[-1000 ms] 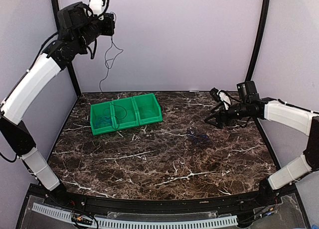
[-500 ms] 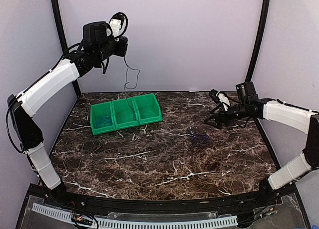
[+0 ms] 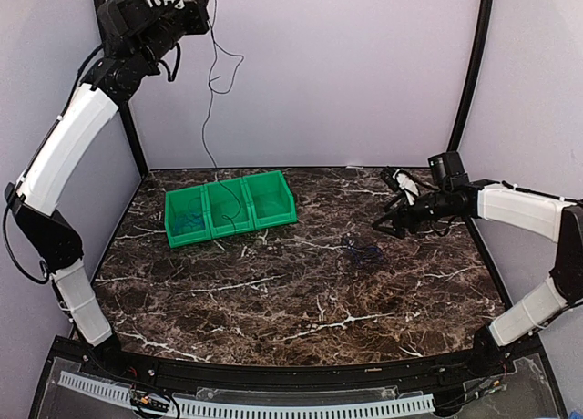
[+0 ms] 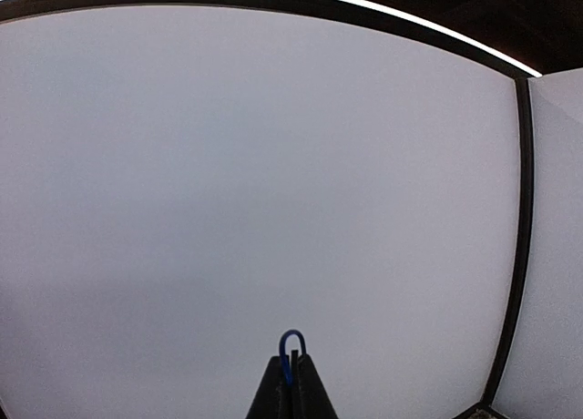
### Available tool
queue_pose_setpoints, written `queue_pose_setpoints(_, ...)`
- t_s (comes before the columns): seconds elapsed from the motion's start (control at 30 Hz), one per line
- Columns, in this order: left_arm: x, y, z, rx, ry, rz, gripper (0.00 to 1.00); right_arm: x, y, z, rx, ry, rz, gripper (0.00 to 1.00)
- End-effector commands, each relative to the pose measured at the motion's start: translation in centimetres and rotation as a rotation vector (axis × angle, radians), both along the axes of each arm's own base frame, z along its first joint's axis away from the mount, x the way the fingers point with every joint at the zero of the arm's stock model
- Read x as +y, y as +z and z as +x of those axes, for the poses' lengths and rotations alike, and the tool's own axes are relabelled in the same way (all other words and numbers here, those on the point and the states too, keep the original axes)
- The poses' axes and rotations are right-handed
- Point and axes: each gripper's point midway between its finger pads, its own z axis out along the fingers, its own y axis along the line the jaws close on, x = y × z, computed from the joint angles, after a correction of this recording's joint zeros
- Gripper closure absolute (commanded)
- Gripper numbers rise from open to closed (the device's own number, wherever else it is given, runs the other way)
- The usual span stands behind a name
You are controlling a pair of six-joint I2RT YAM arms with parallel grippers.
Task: Untangle the cables
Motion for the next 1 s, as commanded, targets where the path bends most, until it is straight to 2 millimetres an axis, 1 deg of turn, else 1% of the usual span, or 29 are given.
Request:
queue_pose_setpoints(0.0, 1.3, 3.5, -2.4, -0.083, -0.028, -0.069, 1.00, -0.1, -0.9, 0.1, 0.016, 0.002, -0.014, 0.19)
queue_pose_setpoints(0.1, 1.5, 3.0, -1.9, -0.084, 0.006, -0.049, 1.00, -0.2, -1.1, 0.1, 0.021, 0.000, -0.016, 0.19)
queue_pose_setpoints(0.17, 1.4, 2.3, -1.3, -0.074, 0.031, -0.020, 1.00, -0.2, -1.0, 0.2, 0.018, -0.002, -0.017, 0.19)
queue_pose_setpoints(0.23, 1.6, 2.1, -0.9, -0.087, 0.063, -0.010, 1.00, -0.3, -1.0, 0.2, 0.015, -0.005, -0.020, 0.19)
queue_pose_setpoints(0.3, 1.7, 2.0, -0.6, -0.097, 0.081, -0.007, 1.00, -0.3, -1.0, 0.2, 0.015, -0.006, -0.022, 0.19)
queue_pose_setpoints(0.4, 1.6, 2.8, -0.9, -0.123, 0.067, -0.016, 1.00, -0.4, -1.0, 0.2, 0.011, -0.007, -0.026, 0.19)
queue_pose_setpoints(0.47, 1.6, 2.2, -0.5, -0.105, 0.082, -0.005, 1.00, -0.5, -1.0, 0.2, 0.006, -0.009, -0.034, 0.19)
queue_pose_setpoints(0.5, 1.5, 0.8, 0.2, -0.073, 0.099, 0.014, 1.00, -0.5, -1.0, 0.2, 0.003, -0.009, -0.035, 0.19)
queue_pose_setpoints(0.53, 1.7, 0.2, 0.3, -0.060, 0.106, 0.021, 1.00, -0.5, -0.9, 0.2, -0.001, -0.010, -0.037, 0.19)
queue_pose_setpoints(0.57, 1.1, -2.5, 1.5, -0.013, 0.117, 0.056, 1.00, -0.5, -0.8, 0.2, -0.005, -0.008, -0.038, 0.19)
queue_pose_setpoints(0.6, 1.4, -3.0, 1.2, -0.010, 0.123, 0.060, 1.00, -0.6, -0.8, 0.2, -0.009, -0.009, -0.037, 0.19)
queue_pose_setpoints(0.63, 1.0, -6.1, 2.2, 0.031, 0.132, 0.092, 1.00, -0.6, -0.7, 0.1, -0.012, -0.007, -0.035, 0.19)
queue_pose_setpoints(0.67, 0.9, -8.8, 2.5, 0.074, 0.137, 0.125, 1.00, -0.5, -0.8, 0.0, -0.010, -0.005, -0.034, 0.19)
queue_pose_setpoints(0.7, 1.3, -9.1, 2.3, 0.068, 0.148, 0.119, 1.00, -0.5, -0.8, 0.0, -0.007, -0.002, -0.032, 0.19)
queue_pose_setpoints(0.73, 1.2, -11.7, 2.8, 0.107, 0.161, 0.146, 1.00, -0.5, -1.0, 0.0, -0.001, 0.000, -0.029, 0.19)
queue_pose_setpoints(0.77, 1.4, -12.5, 2.7, 0.119, 0.168, 0.153, 1.00, -0.4, -1.1, 0.0, 0.006, 0.003, -0.027, 0.19)
queue_pose_setpoints(0.8, 1.4, -15.1, 3.2, 0.158, 0.182, 0.178, 1.00, -0.3, -1.2, 0.0, 0.012, 0.006, -0.026, 0.19)
queue_pose_setpoints(0.83, 1.5, -15.9, 3.1, 0.169, 0.185, 0.184, 1.00, -0.3, -1.5, -0.1, 0.019, 0.010, -0.028, 0.19)
queue_pose_setpoints(0.87, 1.4, -18.3, 3.4, 0.206, 0.186, 0.202, 1.00, -0.3, -1.5, -0.1, 0.022, 0.011, -0.029, 0.19)
queue_pose_setpoints(0.9, 1.4, -19.3, 3.3, 0.222, 0.183, 0.208, 1.00, -0.3, -1.7, -0.1, 0.029, 0.012, -0.032, 0.19)
queue_pose_setpoints(0.93, 1.3, -21.4, 3.4, 0.256, 0.174, 0.220, 1.00, -0.3, -1.8, 0.0, 0.031, 0.011, -0.036, 0.19)
queue_pose_setpoints(0.97, 1.2, -22.3, 3.4, 0.273, 0.169, 0.225, 1.00, -0.4, -1.9, 0.0, 0.031, 0.010, -0.040, 0.19)
